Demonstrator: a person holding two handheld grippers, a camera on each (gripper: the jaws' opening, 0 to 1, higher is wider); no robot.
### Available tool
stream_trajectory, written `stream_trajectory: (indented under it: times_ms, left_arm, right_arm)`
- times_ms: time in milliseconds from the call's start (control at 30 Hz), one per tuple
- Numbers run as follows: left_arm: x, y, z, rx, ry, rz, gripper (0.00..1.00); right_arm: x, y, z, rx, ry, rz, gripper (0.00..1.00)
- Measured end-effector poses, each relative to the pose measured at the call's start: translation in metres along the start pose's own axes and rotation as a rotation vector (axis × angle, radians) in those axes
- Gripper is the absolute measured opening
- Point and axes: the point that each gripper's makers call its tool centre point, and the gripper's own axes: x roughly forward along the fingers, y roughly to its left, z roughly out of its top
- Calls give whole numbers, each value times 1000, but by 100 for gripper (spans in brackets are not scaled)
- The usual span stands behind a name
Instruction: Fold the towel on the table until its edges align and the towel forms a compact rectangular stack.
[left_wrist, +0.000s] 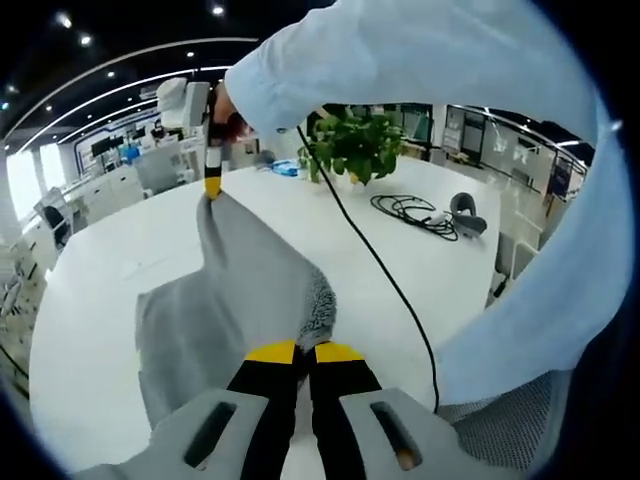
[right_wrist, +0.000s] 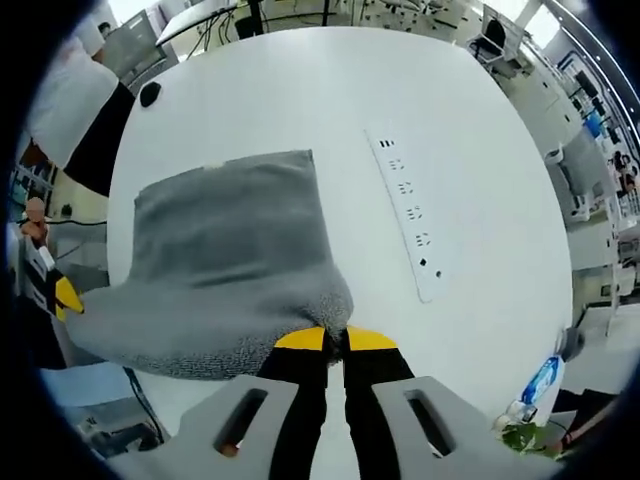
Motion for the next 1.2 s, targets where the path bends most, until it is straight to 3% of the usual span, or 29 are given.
stream_trajectory:
  times_ms: [400, 600, 833, 1200]
  left_arm:
    - [-21, 31, -3, -49, -31, 49, 3]
    - [-27, 43, -11, -84, -39, 73, 3]
    - [-35, 63, -21, -201, -80, 91, 3]
    - [-44, 109, -58, -295, -64, 171, 3]
  right_arm:
    - [5, 5, 41, -15, -23, -11, 3]
    - [12, 11, 59, -17, -23, -2, 3]
    - [24, 13, 75, -4, -7, 17, 3]
    - [48, 32, 88, 12, 2, 25, 3]
